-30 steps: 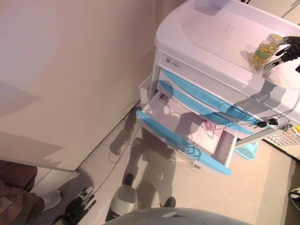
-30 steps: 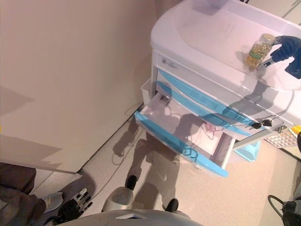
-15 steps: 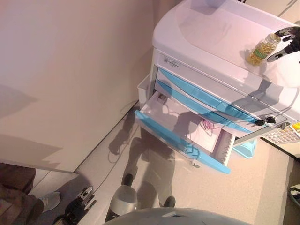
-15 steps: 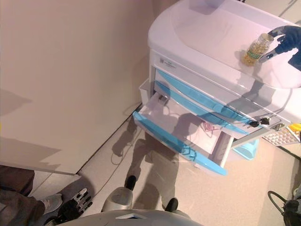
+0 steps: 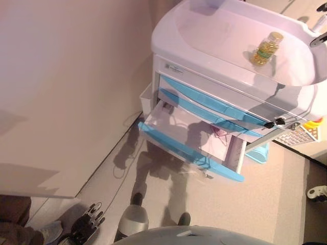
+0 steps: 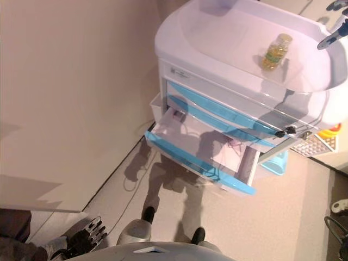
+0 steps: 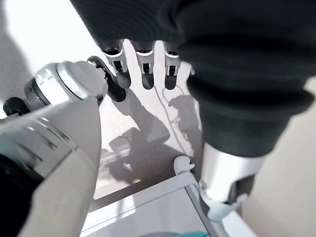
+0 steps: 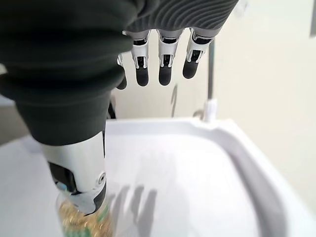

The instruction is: Open the drawer and pick up the medicine

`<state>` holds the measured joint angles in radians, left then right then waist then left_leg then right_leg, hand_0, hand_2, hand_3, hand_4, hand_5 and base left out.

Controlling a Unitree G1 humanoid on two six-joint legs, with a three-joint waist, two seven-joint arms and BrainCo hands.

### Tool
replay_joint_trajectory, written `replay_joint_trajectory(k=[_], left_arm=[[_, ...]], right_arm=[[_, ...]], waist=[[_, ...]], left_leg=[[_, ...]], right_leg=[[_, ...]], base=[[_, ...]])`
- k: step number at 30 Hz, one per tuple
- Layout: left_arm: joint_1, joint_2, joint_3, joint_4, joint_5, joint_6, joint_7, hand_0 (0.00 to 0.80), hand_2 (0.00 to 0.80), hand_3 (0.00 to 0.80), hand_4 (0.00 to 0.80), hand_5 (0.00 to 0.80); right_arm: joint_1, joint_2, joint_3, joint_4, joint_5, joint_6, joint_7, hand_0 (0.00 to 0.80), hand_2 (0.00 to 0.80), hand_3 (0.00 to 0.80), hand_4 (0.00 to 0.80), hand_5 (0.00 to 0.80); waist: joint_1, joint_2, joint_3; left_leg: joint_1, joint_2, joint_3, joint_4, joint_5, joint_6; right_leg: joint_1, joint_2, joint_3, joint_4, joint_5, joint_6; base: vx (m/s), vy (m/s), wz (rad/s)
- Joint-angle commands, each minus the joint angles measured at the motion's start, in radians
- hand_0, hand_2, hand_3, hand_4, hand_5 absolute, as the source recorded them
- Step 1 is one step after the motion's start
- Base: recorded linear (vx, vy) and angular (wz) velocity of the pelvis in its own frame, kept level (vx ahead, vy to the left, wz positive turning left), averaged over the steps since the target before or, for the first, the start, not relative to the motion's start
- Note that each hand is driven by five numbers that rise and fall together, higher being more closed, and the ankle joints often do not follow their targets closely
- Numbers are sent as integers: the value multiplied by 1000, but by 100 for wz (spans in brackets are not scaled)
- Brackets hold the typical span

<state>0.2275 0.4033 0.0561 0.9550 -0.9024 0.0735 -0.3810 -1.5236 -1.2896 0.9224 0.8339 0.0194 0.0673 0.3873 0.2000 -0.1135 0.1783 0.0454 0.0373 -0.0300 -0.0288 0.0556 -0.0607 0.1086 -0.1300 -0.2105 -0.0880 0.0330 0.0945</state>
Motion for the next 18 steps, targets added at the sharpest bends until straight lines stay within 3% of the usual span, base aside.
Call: replay_joint_trajectory(k=[1,4,7,11,15,18], left_arm=[[35,24,-28,-30,69,-47,-32,0,0,0,0,0],[36,22,-61,-43,203,-83,-54,0,0,0,0,0],[29,22,-110,-59,277,-117,-48,0,0,0,0,0],[11,20,-141,-90,359,-143,-33,0,0,0,0,0],[-20,24,-165,-103,467,-175,-9,0,0,0,0,0],[-52,31,-197,-109,536,-186,30,0,0,0,0,0]], right_arm=[[-125,-78,99,-47,73,17,-77,0,0,0,0,0],[-74,-114,30,-119,147,24,-105,0,0,0,0,0],[84,-144,-140,-230,211,22,-150,0,0,0,0,0],[433,-145,-488,-430,308,26,-194,0,0,0,0,0],[851,-53,-867,-644,375,10,-203,0,0,0,0,0],[1057,56,-1023,-770,434,0,-188,0,0,0,0,0]], waist=[[-13,-2,-75],[-38,7,-81],[-73,21,-87],[-127,43,-95],[-180,57,-96],[-207,66,-92]], left_leg=[[-28,-13,-17,19,-71,6],[-26,-11,1,18,-73,5],[-23,-9,25,19,-77,6],[-14,-4,52,17,-81,6],[-3,0,79,19,-89,5],[5,2,102,24,-96,5]], right_leg=[[-59,-13,-13,95,-16,37],[-67,-14,2,97,-13,40],[-75,-12,20,96,-12,42],[-83,-10,45,99,-13,45],[-90,-9,71,100,-15,47],[-93,-8,88,99,-14,49]], base=[[-47,12,-14],[-60,11,-14],[-70,13,-22],[-56,21,-23],[-54,20,-14],[-65,22,-19]])
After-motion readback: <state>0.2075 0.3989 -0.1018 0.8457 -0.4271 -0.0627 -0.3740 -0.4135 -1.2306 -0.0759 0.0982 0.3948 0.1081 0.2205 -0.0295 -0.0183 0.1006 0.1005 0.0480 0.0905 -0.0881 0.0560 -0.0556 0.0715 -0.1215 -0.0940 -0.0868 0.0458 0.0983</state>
